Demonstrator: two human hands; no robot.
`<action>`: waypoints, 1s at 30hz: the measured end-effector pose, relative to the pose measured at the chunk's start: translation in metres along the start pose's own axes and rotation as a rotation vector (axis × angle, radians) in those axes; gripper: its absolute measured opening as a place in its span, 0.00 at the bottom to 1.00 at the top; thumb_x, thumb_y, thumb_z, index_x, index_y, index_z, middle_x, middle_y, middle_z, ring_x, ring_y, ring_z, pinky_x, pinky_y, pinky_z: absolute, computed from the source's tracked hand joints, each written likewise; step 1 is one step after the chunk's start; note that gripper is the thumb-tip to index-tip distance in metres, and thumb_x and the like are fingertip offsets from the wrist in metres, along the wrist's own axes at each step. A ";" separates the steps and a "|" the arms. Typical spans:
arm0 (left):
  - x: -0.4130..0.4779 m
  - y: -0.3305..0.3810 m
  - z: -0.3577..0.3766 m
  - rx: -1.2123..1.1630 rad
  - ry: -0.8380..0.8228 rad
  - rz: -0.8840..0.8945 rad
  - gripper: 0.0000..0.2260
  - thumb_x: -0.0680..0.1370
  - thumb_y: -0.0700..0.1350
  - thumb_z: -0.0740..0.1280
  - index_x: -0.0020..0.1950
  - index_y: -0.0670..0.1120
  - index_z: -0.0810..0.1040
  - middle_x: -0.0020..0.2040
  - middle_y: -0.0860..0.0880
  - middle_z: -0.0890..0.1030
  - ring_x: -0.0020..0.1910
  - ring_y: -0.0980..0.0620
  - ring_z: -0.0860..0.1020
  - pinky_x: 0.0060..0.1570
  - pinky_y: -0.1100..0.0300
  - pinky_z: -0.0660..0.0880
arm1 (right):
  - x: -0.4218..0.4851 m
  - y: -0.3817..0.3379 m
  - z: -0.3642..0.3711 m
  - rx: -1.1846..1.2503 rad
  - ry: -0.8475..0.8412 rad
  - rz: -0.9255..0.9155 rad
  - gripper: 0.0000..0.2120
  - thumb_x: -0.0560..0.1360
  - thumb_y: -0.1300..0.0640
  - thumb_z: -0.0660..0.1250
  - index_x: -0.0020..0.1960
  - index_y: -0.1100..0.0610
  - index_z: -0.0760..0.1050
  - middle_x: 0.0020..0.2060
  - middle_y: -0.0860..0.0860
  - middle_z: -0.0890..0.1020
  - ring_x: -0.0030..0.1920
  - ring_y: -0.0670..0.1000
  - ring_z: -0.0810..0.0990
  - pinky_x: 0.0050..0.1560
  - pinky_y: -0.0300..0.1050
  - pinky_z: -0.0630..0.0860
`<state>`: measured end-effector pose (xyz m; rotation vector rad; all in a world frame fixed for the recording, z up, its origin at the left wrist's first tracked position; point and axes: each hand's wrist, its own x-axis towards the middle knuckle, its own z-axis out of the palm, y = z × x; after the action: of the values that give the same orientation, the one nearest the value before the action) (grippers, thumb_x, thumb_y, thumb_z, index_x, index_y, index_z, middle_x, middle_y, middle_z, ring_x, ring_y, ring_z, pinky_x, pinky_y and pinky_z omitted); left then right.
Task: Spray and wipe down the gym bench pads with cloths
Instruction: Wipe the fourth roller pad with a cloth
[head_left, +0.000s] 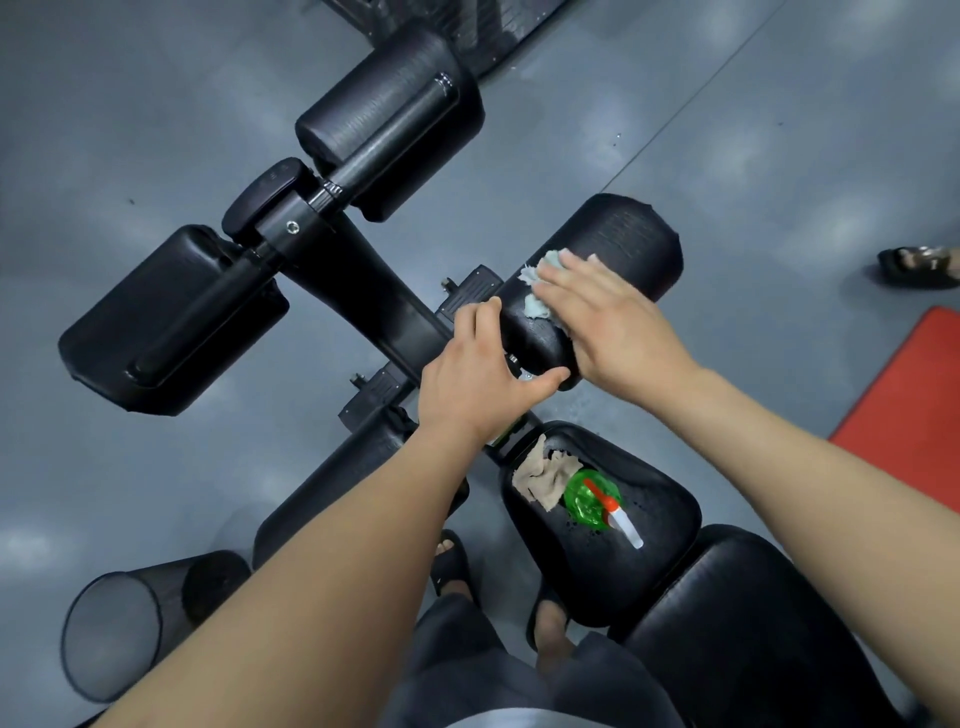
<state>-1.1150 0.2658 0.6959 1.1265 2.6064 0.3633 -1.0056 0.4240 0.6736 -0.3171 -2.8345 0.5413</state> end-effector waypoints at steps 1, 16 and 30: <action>0.000 0.000 0.000 -0.005 0.000 0.001 0.46 0.68 0.76 0.66 0.76 0.50 0.60 0.72 0.54 0.65 0.60 0.51 0.79 0.51 0.50 0.77 | 0.000 0.008 -0.005 -0.042 -0.018 -0.033 0.25 0.77 0.63 0.55 0.73 0.59 0.73 0.73 0.55 0.74 0.75 0.59 0.69 0.78 0.59 0.60; -0.001 0.000 -0.001 -0.014 0.003 -0.001 0.46 0.67 0.76 0.66 0.76 0.50 0.61 0.71 0.55 0.66 0.56 0.51 0.80 0.48 0.52 0.75 | 0.017 0.037 -0.013 -0.040 0.229 0.343 0.26 0.73 0.66 0.56 0.70 0.61 0.74 0.71 0.57 0.76 0.61 0.64 0.73 0.65 0.62 0.74; -0.002 -0.001 -0.004 -0.079 -0.028 -0.010 0.46 0.67 0.72 0.70 0.77 0.50 0.59 0.72 0.56 0.66 0.61 0.53 0.77 0.53 0.51 0.75 | 0.009 0.009 -0.013 -0.066 0.062 0.039 0.26 0.75 0.63 0.59 0.69 0.48 0.77 0.70 0.45 0.77 0.55 0.59 0.75 0.57 0.59 0.76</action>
<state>-1.1163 0.2631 0.6994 1.0847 2.5486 0.4410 -1.0096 0.4386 0.6836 -0.3953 -2.7957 0.4378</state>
